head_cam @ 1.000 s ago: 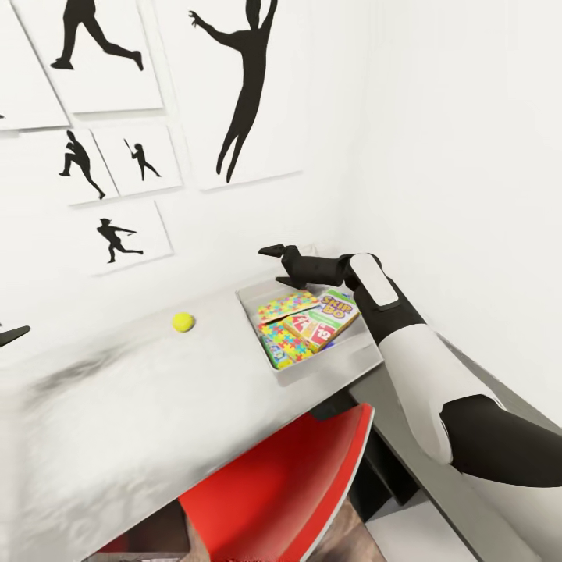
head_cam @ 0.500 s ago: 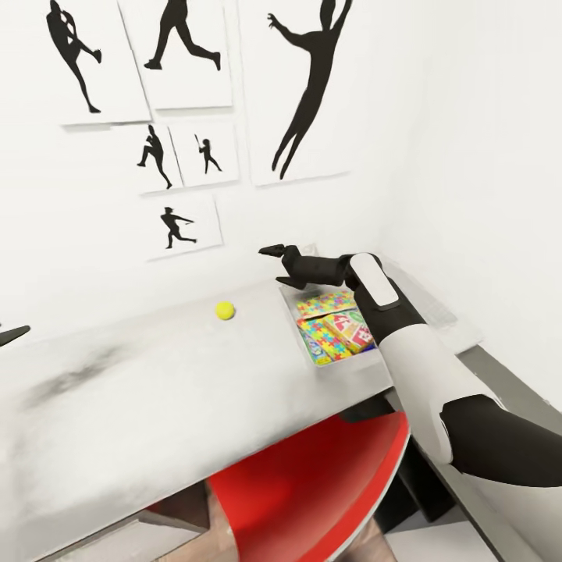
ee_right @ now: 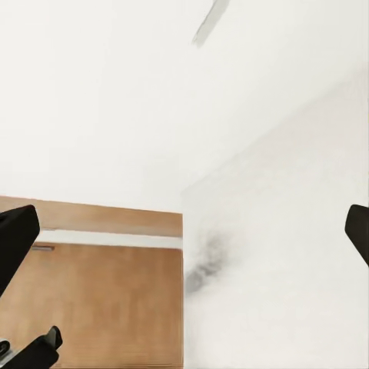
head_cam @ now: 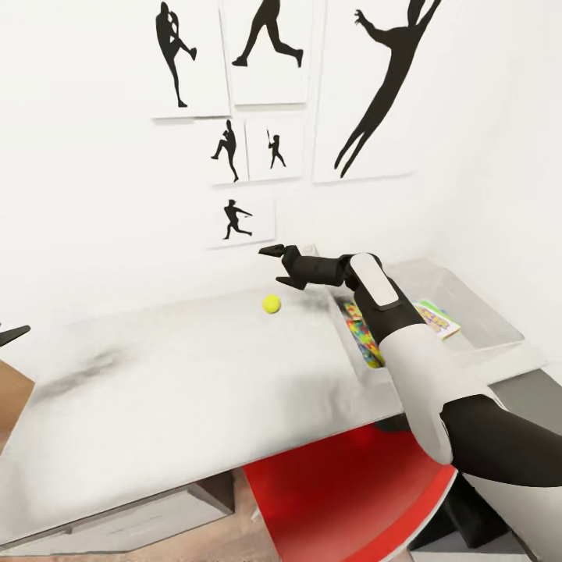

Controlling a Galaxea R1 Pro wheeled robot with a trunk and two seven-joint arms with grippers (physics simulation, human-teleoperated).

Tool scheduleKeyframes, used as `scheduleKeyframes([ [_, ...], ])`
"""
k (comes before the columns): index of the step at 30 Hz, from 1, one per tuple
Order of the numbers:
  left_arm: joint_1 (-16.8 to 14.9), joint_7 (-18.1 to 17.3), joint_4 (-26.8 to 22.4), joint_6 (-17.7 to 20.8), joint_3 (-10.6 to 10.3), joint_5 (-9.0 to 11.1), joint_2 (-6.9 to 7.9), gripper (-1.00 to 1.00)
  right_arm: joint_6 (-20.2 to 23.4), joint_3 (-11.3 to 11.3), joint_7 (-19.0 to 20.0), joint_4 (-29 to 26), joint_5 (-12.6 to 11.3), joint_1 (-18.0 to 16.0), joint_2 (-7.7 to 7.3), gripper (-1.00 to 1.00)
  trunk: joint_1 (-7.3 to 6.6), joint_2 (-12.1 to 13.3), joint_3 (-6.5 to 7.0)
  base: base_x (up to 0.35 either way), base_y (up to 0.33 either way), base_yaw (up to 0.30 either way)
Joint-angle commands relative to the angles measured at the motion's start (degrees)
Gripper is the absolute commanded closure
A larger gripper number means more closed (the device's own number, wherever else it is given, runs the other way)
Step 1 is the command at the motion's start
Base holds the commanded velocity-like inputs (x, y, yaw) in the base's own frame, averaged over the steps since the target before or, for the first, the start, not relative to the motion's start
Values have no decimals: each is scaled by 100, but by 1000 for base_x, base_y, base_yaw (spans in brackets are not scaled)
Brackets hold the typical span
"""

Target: Put all the toys in the child's room - the three board games (two on the bed and one on the table), the two jigsaw puzzles on the table, and the tennis ball on the table - inside the toy box on the table in the child's room.

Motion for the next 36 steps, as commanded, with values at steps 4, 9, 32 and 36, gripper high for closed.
scheduleKeyframes([
  [4, -4, -27, 2, 61, -2, -7, 1, -100, 6, 3, -52, -3, -54, -5, 0, -100, 1, -5, -15, 0, 159, 288],
  [9, -4, -27, 3, 61, 3, -7, 1, -100, 6, 3, -52, -3, -54, -7, -7, -100, 1, -5, -26, 0, 83, 264],
  [32, -4, -27, 9, 61, 4, -25, 10, -100, 15, -4, -1401, 4, 976, -32, 260, -100, 1, -5, -29, 0, 34, 19],
  [36, -4, -27, 17, 61, 4, -38, 10, -100, 57, -9, -2160, 13, 1062, -293, 306, -100, 1, -5, -29, 0, 0, 0],
])
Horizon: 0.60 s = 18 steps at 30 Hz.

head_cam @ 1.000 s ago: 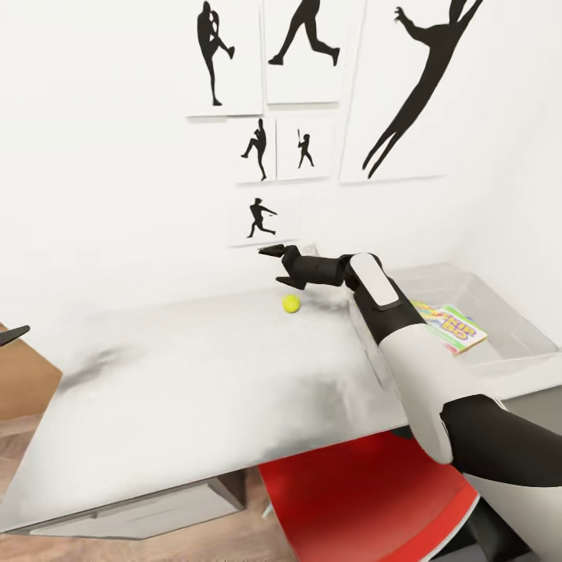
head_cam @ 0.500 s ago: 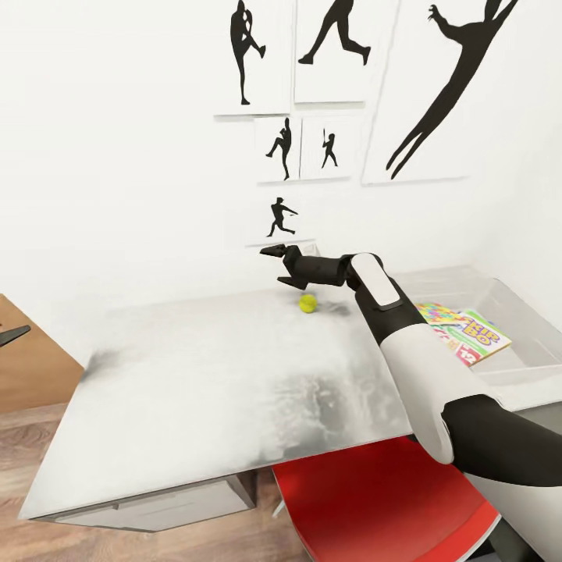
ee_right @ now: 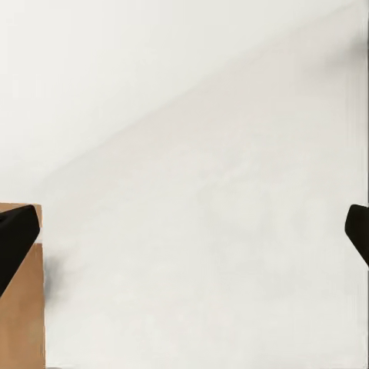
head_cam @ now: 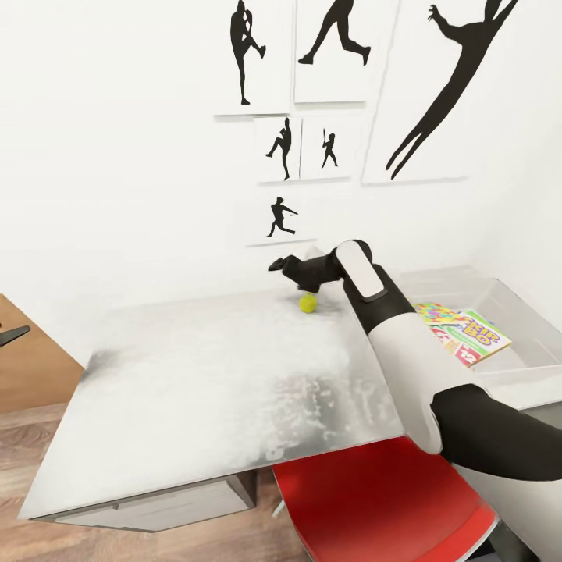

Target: Put all the toys in the child's room - the three board games (two on the bed and one on the table), the two jigsaw puzzles on the table, and the tennis ball on the table - inside the toy box on the table in the child's room.

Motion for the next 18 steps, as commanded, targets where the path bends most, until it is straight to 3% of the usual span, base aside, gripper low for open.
scheduleKeyframes([
  [1, -4, -26, 1, 61, 0, -9, 2, -100, 10, 8, -184, -6, -55, -60, 0, -100, 1, -4, -6, 0, 0, 0],
  [8, -4, -26, 10, 61, 60, -28, 10, -100, 198, 11, -1479, 15, -71, -806, 0, -100, 1, -4, -6, 0, 0, 0],
  [15, -4, -5, 24, 61, 84, -60, 7, -100, 690, 7, -1974, 49, -58, -1188, 0, -100, 1, -4, -6, 0, 0, 0],
  [18, -4, 205, 27, 61, 84, -69, 4, -100, 745, 8, -2039, 46, -65, -1220, 0, -100, 1, -4, -6, 0, 0, 0],
])
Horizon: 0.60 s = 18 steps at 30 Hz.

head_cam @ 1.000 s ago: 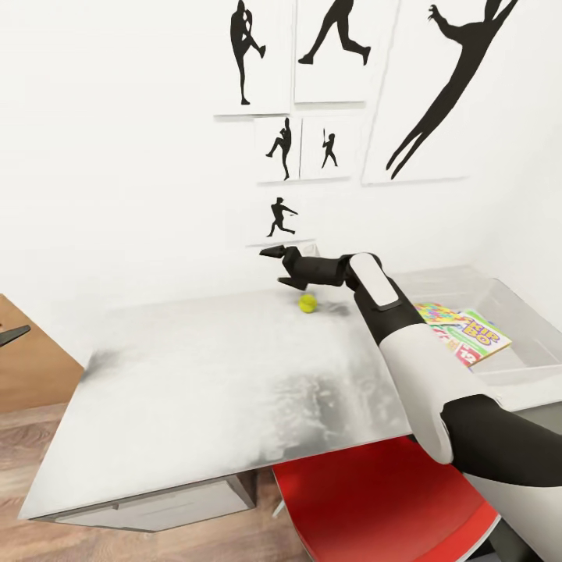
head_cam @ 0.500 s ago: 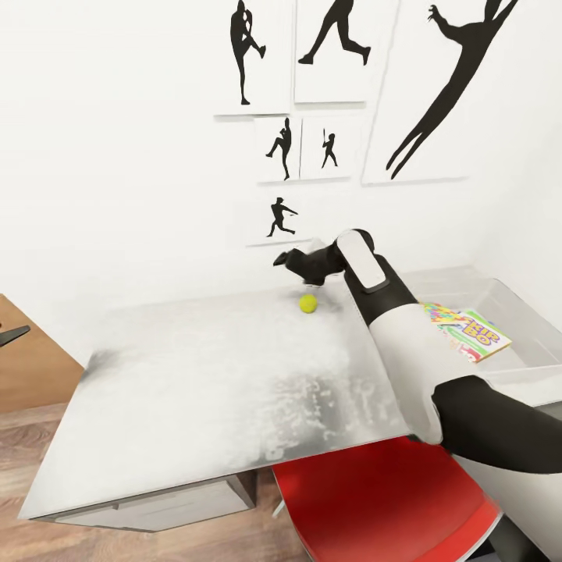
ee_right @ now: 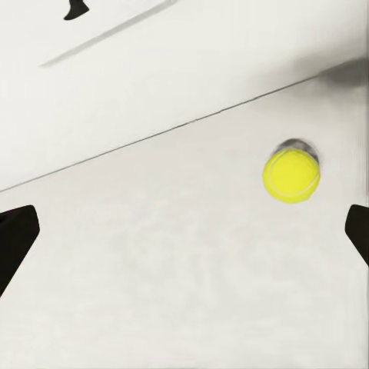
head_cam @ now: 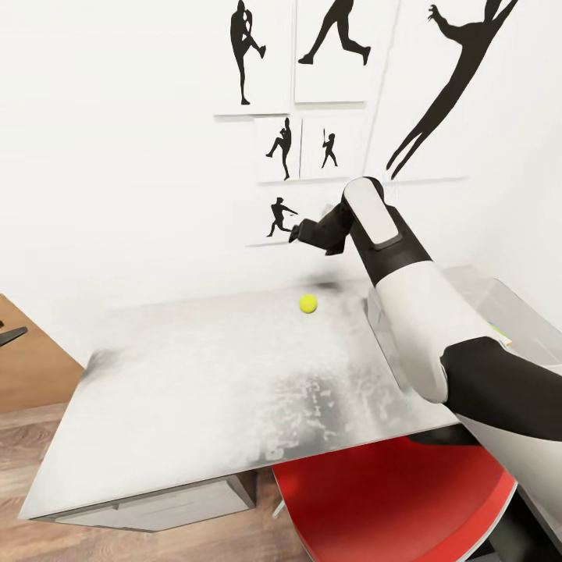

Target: Put all the toys in the child's room - the three board games (two on the bed and one on the table), the two jigsaw puzzles on the table, and the tennis ball on the table - inside the toy box on the table in the child's room.

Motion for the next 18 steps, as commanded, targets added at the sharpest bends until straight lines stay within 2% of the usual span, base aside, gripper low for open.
scheduleKeyframes([
  [1, -4, 45, 0, 61, -1, -4, 1, -100, 18, 7, -57, -9, -54, -8, 0, -100, 1, -5, -6, 0, 0, 0],
  [7, -4, 907, 1, 36, -4, -13, -6, -100, 21, 15, -69, -60, -57, -5, 0, -100, 1, -5, -6, 0, 0, 0],
  [9, -5, 1302, 2, 21, -1, -15, -5, -100, -1, 16, -82, -66, -41, 8, 0, -100, 1, -5, -6, 0, 0, 0],
  [14, -9, 1696, 0, 17, 3, -25, -1, -100, 20, 20, -91, -69, -35, 14, 0, -100, 1, -5, -6, 0, 0, 0],
  [18, -12, 2239, -6, 9, -4, -24, -4, -100, 41, 40, -83, -69, -36, 15, 0, -100, 1, -5, -6, 0, 0, 0],
])
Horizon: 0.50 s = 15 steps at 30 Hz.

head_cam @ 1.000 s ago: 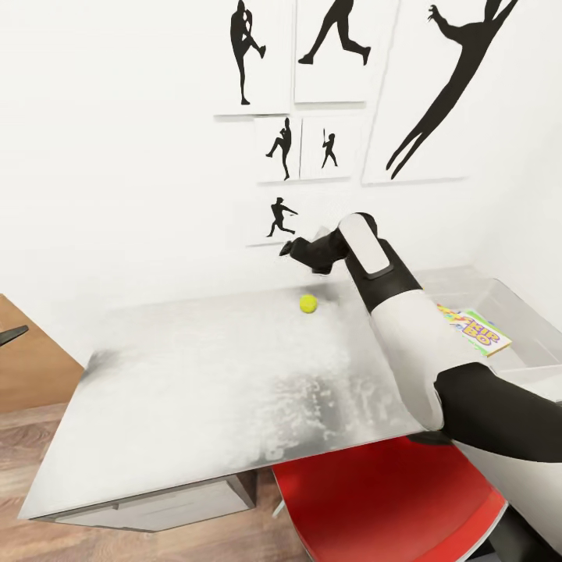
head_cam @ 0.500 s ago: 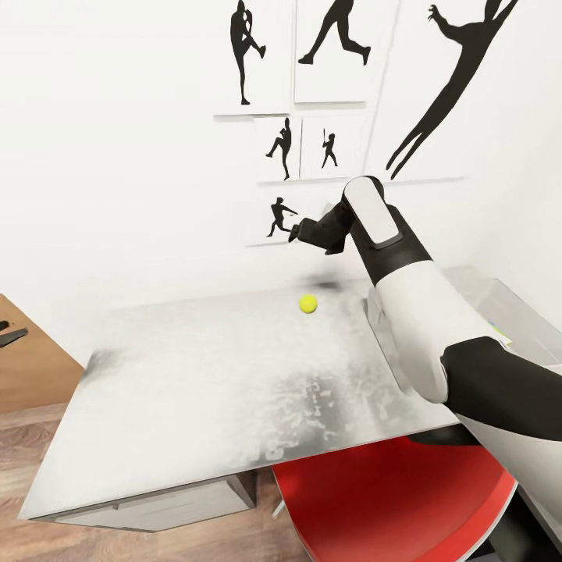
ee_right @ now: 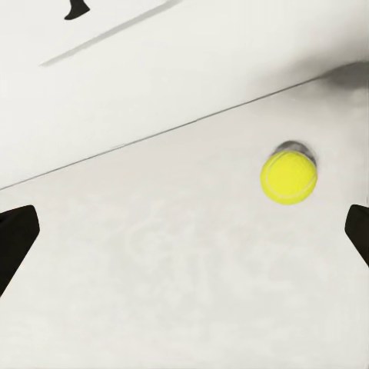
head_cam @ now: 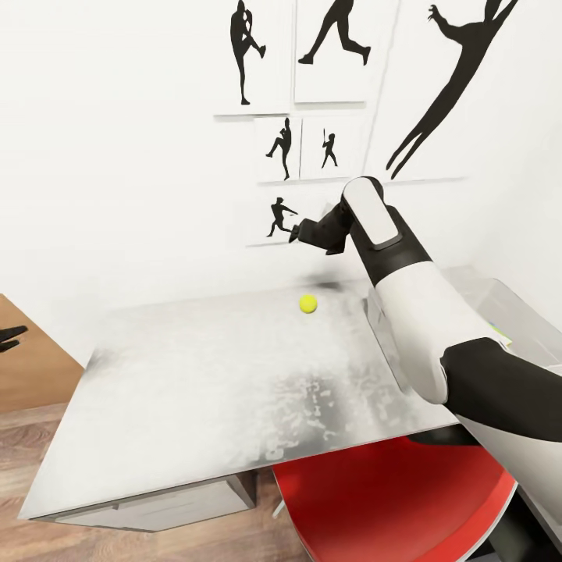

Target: Put all the toys in the child's room - the three board games (two on the bed and one on the table), the two jigsaw puzzles on the table, and the tennis ball on the table - inside the toy box on the table in the child's room.

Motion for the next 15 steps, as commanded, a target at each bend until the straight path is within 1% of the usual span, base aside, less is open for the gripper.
scheduleKeyframes([
  [1, -5, 90, -1, 25, -1, 10, 0, -100, 10, 25, -56, -3, -51, -5, 0, -100, 1, -5, -6, 0, 0, 0],
  [2, -5, 293, -4, 18, -11, 25, -5, -100, -6, 99, -54, 7, -53, -5, 0, -100, 1, -5, -6, 0, 0, 0],
  [3, -5, 486, -6, 13, -19, 38, -14, -100, -36, 229, -57, 19, -54, -5, 0, -100, 1, -5, -6, 0, 0, 0],
  [4, -5, 575, -7, 11, -22, 43, -17, -100, -61, 313, -59, 24, -53, -5, 0, -100, 1, -5, -6, 0, 0, 0],
  [5, -5, 731, -8, 9, -27, 51, -24, -100, -133, 517, -65, 25, -48, -5, 0, -100, 1, -5, -6, 0, 0, 0],
  [6, -5, 794, -8, 8, -30, 55, -27, -100, -181, 633, -68, 25, -46, -5, 0, -100, 1, -5, -6, 0, 0, 0],
  [7, -5, 889, -8, 9, -34, 59, -31, -100, -299, 879, -71, 24, -38, -5, 0, -100, 1, -5, -6, 0, 0, 0],
  [8, -5, 925, -9, 10, -36, 59, -33, -100, -368, 998, -72, 24, -33, -5, 0, -100, 1, -5, -6, 0, 0, 0],
  [9, -5, 976, -9, 11, -38, 60, -35, -100, -513, 1213, -77, 37, -30, -5, 0, -100, 1, -5, -6, 0, 0, 0],
  [12, -5, 1037, -9, 9, -40, 48, -38, -100, -736, 1508, -73, 85, -52, -5, 0, -100, 1, -5, -6, 0, 0, 0],
  [15, -5, 1058, -9, 6, -44, 23, -36, -100, -797, 1600, -60, 116, -83, -5, 0, -100, 1, -5, -6, 0, 0, 0],
])
